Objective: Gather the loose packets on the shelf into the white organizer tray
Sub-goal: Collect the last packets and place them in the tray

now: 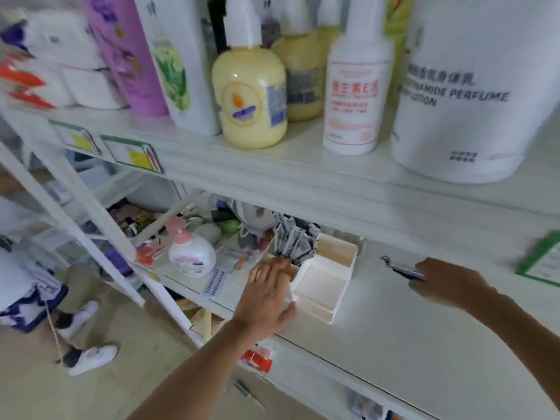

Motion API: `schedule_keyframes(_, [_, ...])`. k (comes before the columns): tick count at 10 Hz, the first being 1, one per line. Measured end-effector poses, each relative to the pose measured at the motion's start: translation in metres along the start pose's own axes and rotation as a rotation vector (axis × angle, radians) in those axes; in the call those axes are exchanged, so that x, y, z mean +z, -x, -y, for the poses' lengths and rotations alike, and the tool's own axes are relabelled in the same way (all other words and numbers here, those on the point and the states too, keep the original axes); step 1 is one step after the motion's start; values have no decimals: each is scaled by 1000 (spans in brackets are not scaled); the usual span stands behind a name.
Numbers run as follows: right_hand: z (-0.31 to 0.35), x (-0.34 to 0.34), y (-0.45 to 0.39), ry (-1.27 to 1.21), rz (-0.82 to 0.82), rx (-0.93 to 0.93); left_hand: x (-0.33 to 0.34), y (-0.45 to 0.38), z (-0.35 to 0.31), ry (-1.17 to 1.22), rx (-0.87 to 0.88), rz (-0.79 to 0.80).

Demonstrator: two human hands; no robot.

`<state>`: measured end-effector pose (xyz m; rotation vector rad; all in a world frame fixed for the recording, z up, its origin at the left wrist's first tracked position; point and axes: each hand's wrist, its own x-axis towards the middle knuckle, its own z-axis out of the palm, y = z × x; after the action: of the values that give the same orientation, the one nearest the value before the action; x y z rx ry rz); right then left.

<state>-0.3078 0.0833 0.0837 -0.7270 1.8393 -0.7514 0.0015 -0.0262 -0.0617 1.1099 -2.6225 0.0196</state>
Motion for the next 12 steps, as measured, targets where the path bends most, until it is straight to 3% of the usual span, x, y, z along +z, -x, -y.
schedule_keyframes(1, [-5,4,9,-188,-257,-195,-6,0,0,19,-6,34])
schedule_keyframes(2, [-13,19,6,-320,-297,-255,-6,2,-1,62,-15,77])
schedule_keyframes(3, [-4,53,21,-605,-213,-303,-12,3,3,116,15,82])
schedule_keyframes(4, [8,119,41,-762,-30,-330,-22,1,4,172,57,98])
schedule_keyframes(5, [36,184,37,-817,-81,-426,-29,2,23,224,159,45])
schedule_keyframes(6, [87,227,16,-831,-428,-587,-33,3,57,213,162,15])
schedule_keyframes(7, [127,255,-11,-799,-758,-534,-33,17,76,219,179,177])
schedule_keyframes(8, [126,261,-42,-694,-871,-363,-27,28,79,259,213,193])
schedule_keyframes(9, [117,256,-66,-666,-869,-178,-28,19,73,330,180,227])
schedule_keyframes(10, [121,273,-73,-519,-974,-390,-34,16,70,358,152,198])
schedule_keyframes(11, [100,294,-70,165,-971,-618,-35,19,78,358,186,204])
schedule_keyframes(12, [81,292,-64,701,-1144,-611,-44,17,84,331,209,187])
